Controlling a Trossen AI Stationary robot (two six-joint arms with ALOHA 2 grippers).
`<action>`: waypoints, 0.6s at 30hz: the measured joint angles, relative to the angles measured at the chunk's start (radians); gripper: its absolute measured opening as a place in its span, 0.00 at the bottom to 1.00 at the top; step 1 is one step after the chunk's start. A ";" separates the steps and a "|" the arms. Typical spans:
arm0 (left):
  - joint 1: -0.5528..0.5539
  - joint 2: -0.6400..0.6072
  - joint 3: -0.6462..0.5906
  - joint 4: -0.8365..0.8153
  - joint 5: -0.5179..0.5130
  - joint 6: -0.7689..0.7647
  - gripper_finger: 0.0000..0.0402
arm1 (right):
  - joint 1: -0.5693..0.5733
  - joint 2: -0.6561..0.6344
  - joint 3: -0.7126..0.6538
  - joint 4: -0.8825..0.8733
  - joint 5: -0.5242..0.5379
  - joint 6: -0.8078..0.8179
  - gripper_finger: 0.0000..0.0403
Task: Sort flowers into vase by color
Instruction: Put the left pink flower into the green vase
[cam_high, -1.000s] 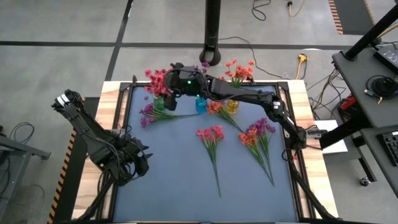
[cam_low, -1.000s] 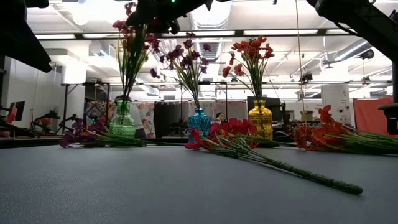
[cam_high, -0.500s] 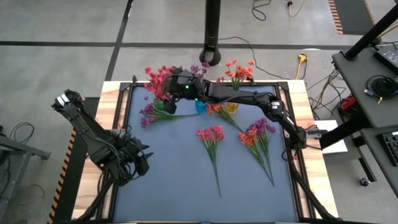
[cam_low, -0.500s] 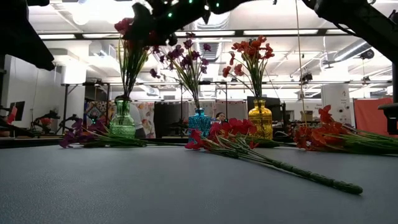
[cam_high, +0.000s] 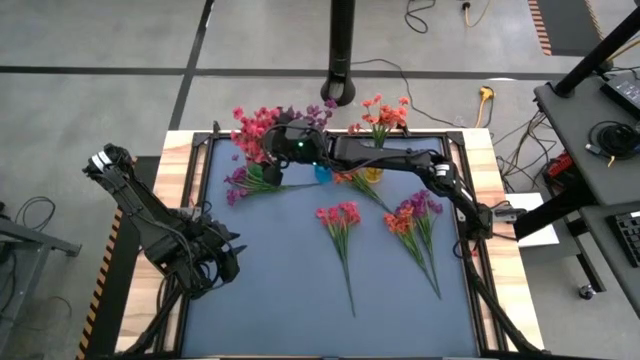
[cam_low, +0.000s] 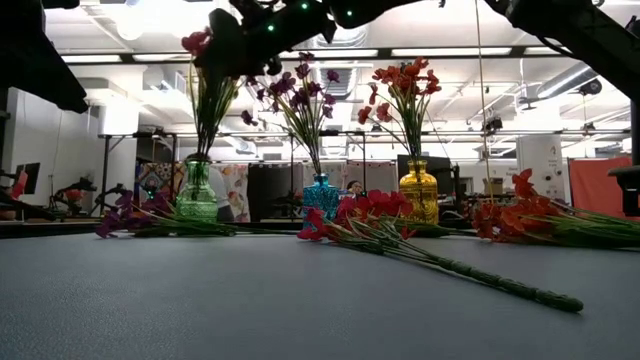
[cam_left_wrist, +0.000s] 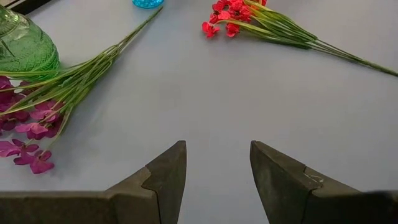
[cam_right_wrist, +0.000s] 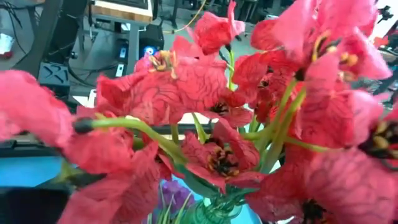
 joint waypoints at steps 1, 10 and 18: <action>0.000 0.000 0.000 0.000 0.000 0.000 0.40 | 0.000 0.000 0.008 -0.012 0.000 -0.001 0.86; 0.000 0.000 0.000 0.000 0.000 0.000 0.40 | 0.001 -0.003 0.121 -0.204 0.001 -0.002 0.86; 0.002 0.000 0.000 0.011 -0.096 0.031 0.40 | 0.002 -0.030 0.198 -0.294 0.000 -0.035 0.86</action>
